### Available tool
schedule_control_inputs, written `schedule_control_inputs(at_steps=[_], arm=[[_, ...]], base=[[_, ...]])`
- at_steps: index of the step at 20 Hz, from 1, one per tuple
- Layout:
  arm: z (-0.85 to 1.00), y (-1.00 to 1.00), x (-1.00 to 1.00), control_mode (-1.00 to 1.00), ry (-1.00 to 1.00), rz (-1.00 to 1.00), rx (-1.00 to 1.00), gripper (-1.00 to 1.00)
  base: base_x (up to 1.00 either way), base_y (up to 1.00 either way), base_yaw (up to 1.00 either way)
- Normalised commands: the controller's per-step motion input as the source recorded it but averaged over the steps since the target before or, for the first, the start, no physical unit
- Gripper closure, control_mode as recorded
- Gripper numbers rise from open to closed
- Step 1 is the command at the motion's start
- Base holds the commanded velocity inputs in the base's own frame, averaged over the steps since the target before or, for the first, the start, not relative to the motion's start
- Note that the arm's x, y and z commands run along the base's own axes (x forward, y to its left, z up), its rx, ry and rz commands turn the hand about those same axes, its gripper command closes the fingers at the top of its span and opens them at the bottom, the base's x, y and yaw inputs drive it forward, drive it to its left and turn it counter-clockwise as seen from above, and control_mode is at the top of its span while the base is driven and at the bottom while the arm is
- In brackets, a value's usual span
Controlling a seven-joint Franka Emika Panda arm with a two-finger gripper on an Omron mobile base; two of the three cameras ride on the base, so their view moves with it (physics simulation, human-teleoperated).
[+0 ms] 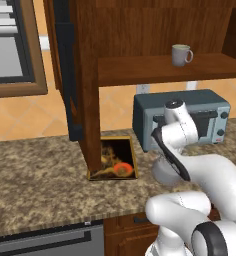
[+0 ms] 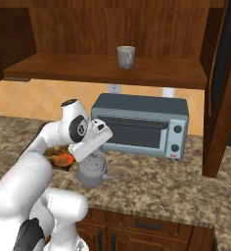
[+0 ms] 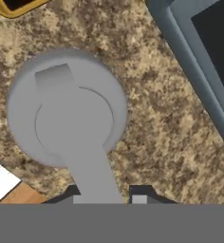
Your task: Pick the kettle from the counter and place it on the tray. Then pick the mug from the cabinet and place it on the tray. Then close the cabinet doors.
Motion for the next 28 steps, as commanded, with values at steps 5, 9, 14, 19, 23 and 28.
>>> schedule_control_inputs(at_steps=[5, 9, 14, 19, 23, 28], arm=[[0.43, 0.47, -0.38, -1.0, -0.02, 0.24, 0.0, 1.0], [0.49, 0.63, -0.13, -1.0, -0.05, 0.3, 0.0, 1.0], [0.38, 0.7, -0.04, -1.0, -0.24, 0.38, -0.05, 1.0], [0.21, 0.64, 0.21, -1.0, -0.21, 0.31, -0.03, 1.0], [0.13, 0.53, 0.44, -1.0, -0.06, 0.27, -0.11, 1.0], [0.09, 0.37, 0.54, -1.0, 0.0, 0.25, -0.14, 1.0]], base=[[0.0, 0.0, 0.0], [0.0, 0.0, 0.0], [0.0, 0.0, 0.0], [0.0, 0.0, 0.0], [0.0, 0.0, 0.0], [0.0, 0.0, 0.0]])
